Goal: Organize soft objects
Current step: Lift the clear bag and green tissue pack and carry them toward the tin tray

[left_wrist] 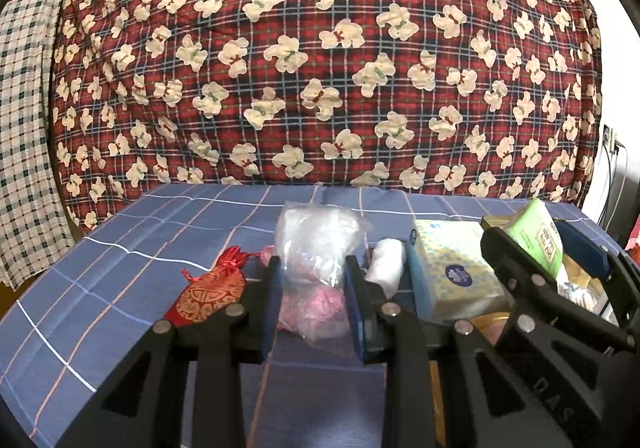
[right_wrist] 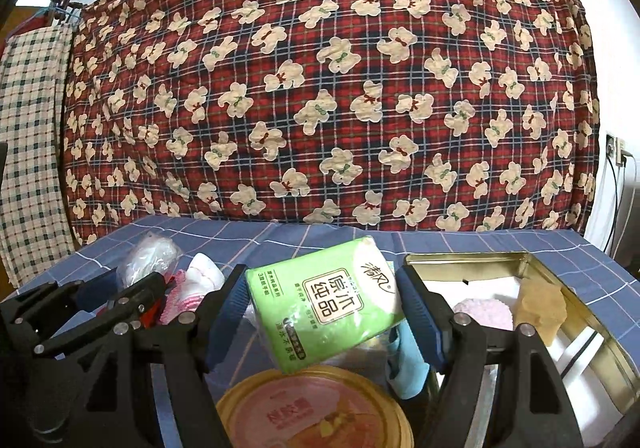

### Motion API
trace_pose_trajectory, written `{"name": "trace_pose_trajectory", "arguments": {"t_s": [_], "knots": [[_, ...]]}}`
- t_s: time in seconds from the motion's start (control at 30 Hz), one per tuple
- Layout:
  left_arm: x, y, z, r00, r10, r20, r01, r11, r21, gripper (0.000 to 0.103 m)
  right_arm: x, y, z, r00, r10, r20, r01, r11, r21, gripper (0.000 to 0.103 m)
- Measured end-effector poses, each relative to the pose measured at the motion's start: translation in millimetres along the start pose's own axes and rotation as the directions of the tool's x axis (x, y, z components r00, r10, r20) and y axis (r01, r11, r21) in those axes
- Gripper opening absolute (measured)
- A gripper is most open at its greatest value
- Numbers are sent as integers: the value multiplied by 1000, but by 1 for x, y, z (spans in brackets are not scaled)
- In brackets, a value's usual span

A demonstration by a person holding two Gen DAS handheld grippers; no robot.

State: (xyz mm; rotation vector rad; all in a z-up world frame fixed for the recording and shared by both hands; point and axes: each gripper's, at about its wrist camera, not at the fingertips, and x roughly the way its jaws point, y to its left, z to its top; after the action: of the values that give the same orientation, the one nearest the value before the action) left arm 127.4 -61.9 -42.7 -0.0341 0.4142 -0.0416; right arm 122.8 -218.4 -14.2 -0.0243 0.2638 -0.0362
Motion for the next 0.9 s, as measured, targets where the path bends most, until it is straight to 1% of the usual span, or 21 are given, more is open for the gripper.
{"name": "trace_pose_trajectory", "arguments": {"t_s": [0.4, 0.63, 0.9], "knots": [[-1, -9, 0, 1000, -15, 5, 15, 1000, -1, 28, -3, -7, 0, 1000, -23, 11, 23, 1000, 11, 76], [5, -9, 0, 999, -41, -23, 41, 999, -16, 28, -2, -11, 0, 999, -34, -1, 34, 999, 18, 76], [7, -10, 0, 998, -48, -28, 47, 999, -21, 28, -1, -16, 0, 999, -46, 1, 46, 999, 26, 76]]}}
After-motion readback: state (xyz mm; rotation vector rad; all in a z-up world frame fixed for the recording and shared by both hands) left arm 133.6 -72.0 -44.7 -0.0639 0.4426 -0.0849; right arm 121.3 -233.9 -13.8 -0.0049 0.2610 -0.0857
